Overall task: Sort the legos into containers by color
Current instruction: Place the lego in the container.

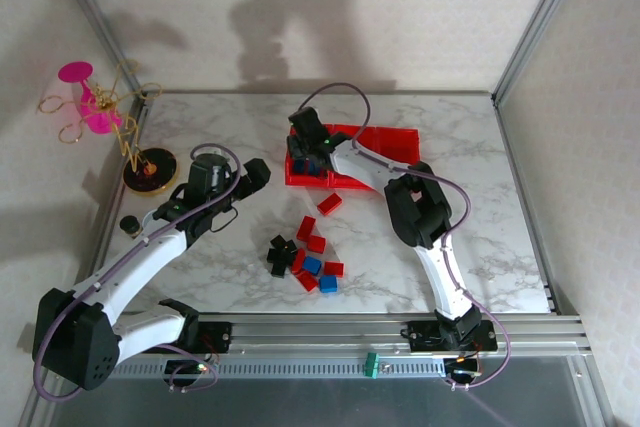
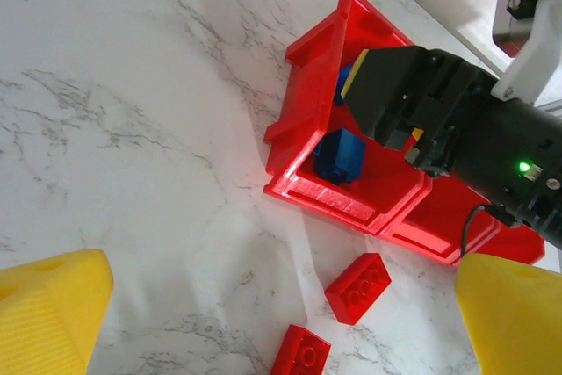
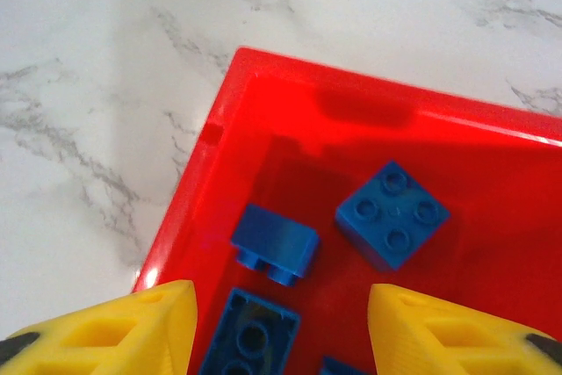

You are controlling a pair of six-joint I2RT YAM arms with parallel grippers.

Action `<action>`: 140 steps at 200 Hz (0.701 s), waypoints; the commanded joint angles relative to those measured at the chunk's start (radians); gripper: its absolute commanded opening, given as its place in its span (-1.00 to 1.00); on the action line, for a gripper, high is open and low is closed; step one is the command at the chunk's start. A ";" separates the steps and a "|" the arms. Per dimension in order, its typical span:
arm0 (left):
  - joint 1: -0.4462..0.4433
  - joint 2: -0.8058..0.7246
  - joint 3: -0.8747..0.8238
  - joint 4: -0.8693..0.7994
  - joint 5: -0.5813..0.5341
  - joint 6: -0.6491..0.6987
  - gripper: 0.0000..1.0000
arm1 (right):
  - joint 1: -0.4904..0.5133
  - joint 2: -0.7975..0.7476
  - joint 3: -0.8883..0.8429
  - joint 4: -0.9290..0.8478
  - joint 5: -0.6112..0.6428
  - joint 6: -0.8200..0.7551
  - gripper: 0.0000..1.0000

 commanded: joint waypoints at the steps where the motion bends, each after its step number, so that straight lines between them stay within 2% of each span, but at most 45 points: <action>1: -0.003 -0.022 0.015 0.000 0.038 0.004 0.99 | 0.015 -0.151 -0.079 0.017 -0.025 -0.008 0.11; 68: -0.082 -0.099 -0.027 -0.064 0.018 -0.007 0.99 | 0.098 -0.433 -0.433 -0.044 -0.105 0.023 0.30; 140: -0.161 -0.166 -0.095 -0.128 0.005 -0.050 0.99 | 0.227 -0.641 -0.716 -0.138 -0.183 0.090 0.41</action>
